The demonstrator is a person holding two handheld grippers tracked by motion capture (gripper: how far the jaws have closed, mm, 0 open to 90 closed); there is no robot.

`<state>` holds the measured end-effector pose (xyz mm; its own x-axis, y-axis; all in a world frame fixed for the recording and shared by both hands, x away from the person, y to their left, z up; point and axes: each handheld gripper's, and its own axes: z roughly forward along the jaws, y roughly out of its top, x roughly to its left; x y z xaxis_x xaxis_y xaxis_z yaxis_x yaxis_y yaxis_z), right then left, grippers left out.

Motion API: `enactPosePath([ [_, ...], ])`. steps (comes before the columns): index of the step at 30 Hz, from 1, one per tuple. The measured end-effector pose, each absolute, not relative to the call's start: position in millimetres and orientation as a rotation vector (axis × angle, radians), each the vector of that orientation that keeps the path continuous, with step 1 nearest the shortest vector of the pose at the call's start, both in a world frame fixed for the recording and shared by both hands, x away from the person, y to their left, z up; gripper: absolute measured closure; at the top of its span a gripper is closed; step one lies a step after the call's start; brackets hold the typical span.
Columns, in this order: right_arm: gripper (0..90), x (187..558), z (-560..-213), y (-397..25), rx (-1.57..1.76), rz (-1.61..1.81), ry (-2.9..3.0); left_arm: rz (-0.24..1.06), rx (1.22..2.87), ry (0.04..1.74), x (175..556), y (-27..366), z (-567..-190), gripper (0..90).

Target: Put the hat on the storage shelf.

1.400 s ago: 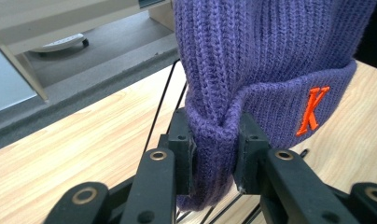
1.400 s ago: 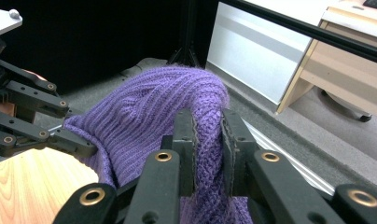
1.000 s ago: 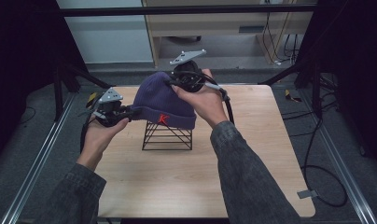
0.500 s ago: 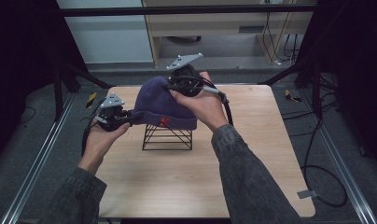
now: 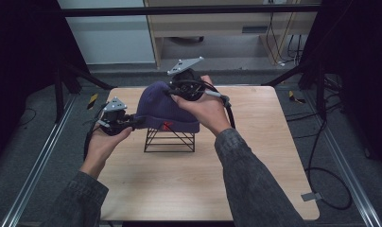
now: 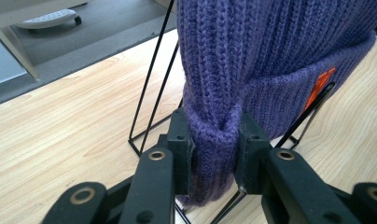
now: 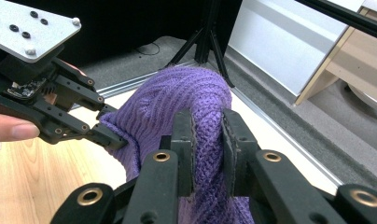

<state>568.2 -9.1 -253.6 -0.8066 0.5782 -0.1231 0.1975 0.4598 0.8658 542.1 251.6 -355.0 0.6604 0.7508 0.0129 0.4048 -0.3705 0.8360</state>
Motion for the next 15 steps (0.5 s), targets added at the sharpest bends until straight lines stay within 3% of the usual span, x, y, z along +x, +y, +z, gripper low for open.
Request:
enactPosePath([
  [15, 76.9, 565.0, -260.0, -9.2, 0.644, 1.292, 2.341, 0.489, 2.011, 0.911, 542.0, 251.2, -364.3, 70.1],
])
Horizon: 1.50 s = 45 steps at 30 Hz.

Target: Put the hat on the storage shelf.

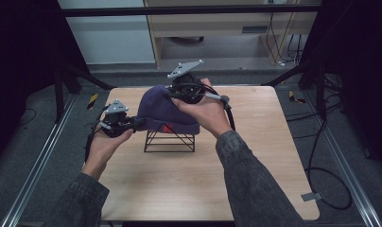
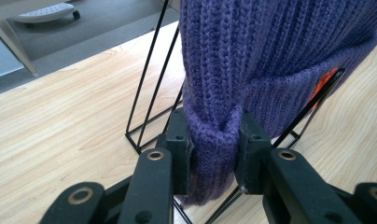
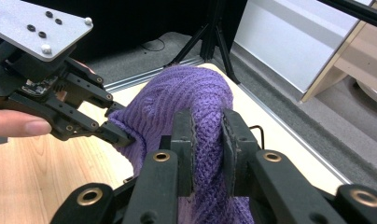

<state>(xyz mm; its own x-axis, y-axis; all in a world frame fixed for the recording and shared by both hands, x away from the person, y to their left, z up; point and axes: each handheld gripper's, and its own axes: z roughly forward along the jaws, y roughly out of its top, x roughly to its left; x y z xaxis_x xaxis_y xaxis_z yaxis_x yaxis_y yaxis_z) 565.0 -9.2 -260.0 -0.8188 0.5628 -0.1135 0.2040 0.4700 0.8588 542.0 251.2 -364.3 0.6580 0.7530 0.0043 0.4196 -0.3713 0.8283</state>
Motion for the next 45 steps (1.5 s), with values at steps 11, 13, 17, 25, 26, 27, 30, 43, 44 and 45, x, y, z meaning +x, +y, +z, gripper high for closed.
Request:
enactPosePath([
  [11, 77.0, 562, -268, -2, 0.629, 1.286, 2.371, 0.459, 1.980, 0.939, 540, 257, -380, 65.5],
  [13, 77.0, 562, -269, -1, 0.625, 1.284, 2.374, 0.459, 1.970, 0.949, 538, 259, -383, 65.0],
  [17, 77.0, 561, -271, 3, 0.618, 1.284, 2.380, 0.478, 1.947, 0.972, 535, 264, -386, 58.5],
  [25, 77.0, 560, -273, 9, 0.593, 1.265, 2.391, 0.522, 1.902, 1.014, 524, 275, -397, 42.7],
  [26, 77.0, 560, -274, 11, 0.589, 1.262, 2.392, 0.524, 1.891, 1.025, 523, 277, -398, 39.7],
  [27, 77.0, 560, -274, 11, 0.589, 1.262, 2.392, 0.532, 1.879, 1.037, 521, 280, -400, 39.7],
  [30, 77.0, 560, -274, 12, 0.589, 1.259, 2.396, 0.535, 1.846, 1.092, 519, 291, -410, 35.7],
  [43, 76.9, 562, -282, 11, 0.609, 1.253, 2.408, 0.520, 1.863, 1.046, 518, 286, -414, 34.1],
  [44, 76.9, 562, -283, 11, 0.607, 1.251, 2.410, 0.517, 1.869, 1.034, 518, 285, -414, 34.4],
  [45, 76.9, 562, -283, 11, 0.607, 1.251, 2.410, 0.512, 1.873, 1.028, 518, 284, -415, 34.4],
])
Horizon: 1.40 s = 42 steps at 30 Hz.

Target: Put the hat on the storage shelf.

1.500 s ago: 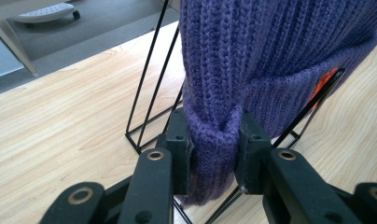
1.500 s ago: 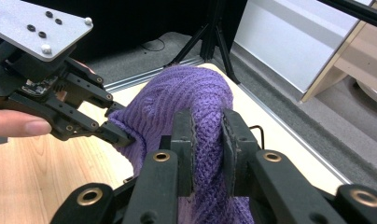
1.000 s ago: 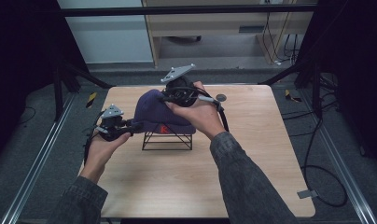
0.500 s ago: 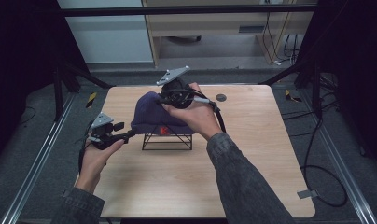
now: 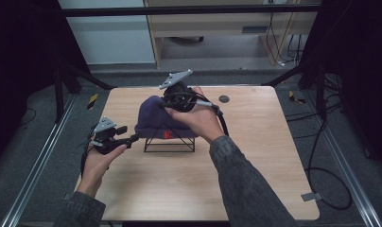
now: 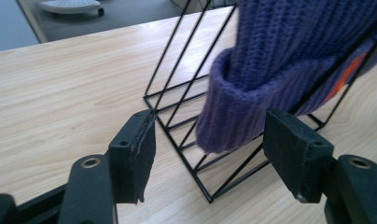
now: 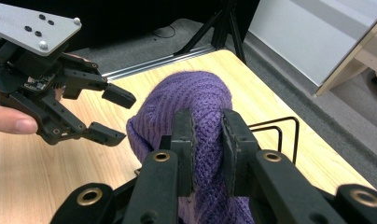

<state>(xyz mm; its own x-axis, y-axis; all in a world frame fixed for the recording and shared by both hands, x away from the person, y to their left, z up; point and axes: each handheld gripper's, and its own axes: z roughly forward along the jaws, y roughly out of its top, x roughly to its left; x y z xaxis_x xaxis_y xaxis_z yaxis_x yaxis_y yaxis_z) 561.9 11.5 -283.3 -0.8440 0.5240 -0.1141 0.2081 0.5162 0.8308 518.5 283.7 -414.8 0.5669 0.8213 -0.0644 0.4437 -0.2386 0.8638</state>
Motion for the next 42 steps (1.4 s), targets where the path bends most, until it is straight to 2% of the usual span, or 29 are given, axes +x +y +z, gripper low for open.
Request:
enactPosePath([
  [6, 76.8, 562, -286, 10, 0.614, 1.254, 2.411, 0.497, 1.894, 1.012, 520, 280, -419, 36.3],
  [8, 76.6, 562, -289, 11, 0.617, 1.252, 2.415, 0.491, 1.898, 1.008, 521, 279, -420, 41.4],
  [11, 76.5, 563, -292, 11, 0.625, 1.247, 2.422, 0.489, 1.910, 1.010, 522, 278, -423, 42.8],
  [35, 75.2, 567, -325, 15, 0.676, 1.195, 2.478, 0.536, 1.914, 1.176, 524, 300, -448, 41.5],
  [39, 72.6, 567, -325, 15, 0.683, 1.193, 2.478, 0.537, 1.914, 1.183, 524, 300, -450, 41.3],
  [42, 66.7, 568, -325, 15, 0.700, 1.201, 2.472, 0.538, 1.918, 1.185, 524, 300, -451, 41.0],
])
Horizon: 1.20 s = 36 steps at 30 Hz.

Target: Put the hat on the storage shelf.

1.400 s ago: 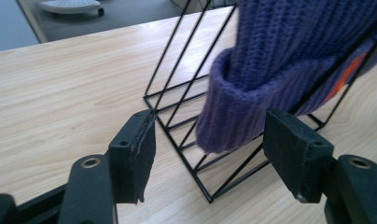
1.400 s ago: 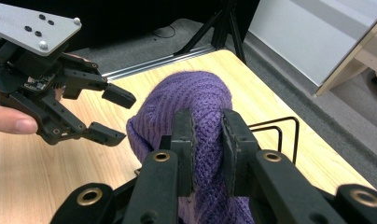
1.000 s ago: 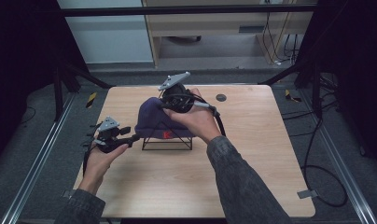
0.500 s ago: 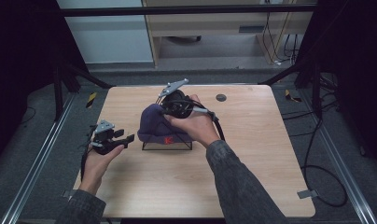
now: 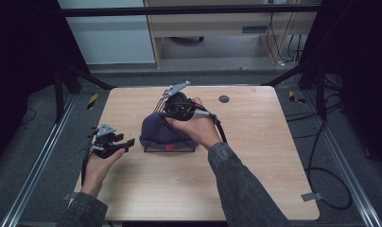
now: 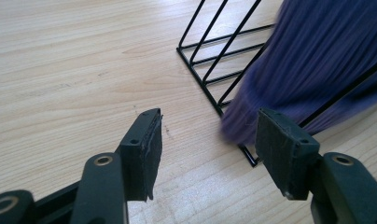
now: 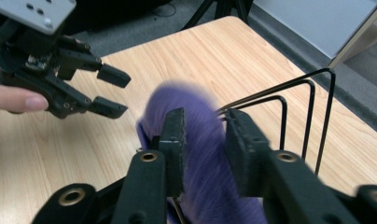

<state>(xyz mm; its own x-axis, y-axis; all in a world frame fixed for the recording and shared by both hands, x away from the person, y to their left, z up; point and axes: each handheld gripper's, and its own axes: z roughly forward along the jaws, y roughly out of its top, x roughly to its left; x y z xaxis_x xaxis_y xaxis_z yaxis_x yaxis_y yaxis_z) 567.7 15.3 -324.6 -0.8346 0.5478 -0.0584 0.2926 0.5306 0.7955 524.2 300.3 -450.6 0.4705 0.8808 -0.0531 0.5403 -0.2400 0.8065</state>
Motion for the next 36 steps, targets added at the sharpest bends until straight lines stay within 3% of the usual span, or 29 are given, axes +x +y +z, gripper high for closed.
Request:
enactPosePath([
  [4, 61.2, 566, -320, 14, 0.717, 1.230, 2.450, 0.548, 1.923, 1.192, 524, 301, -451, 39.9],
  [10, 59.9, 566, -318, 10, 0.725, 1.234, 2.438, 0.566, 1.926, 1.213, 525, 305, -453, 36.4],
  [24, 56.4, 557, -310, -7, 0.747, 1.250, 2.422, 0.530, 2.010, 1.316, 533, 314, -469, 14.7],
  [36, 45.1, 545, -305, -28, 0.790, 1.255, 2.409, 0.493, 2.082, 1.357, 538, 314, -482, 6.2],
])
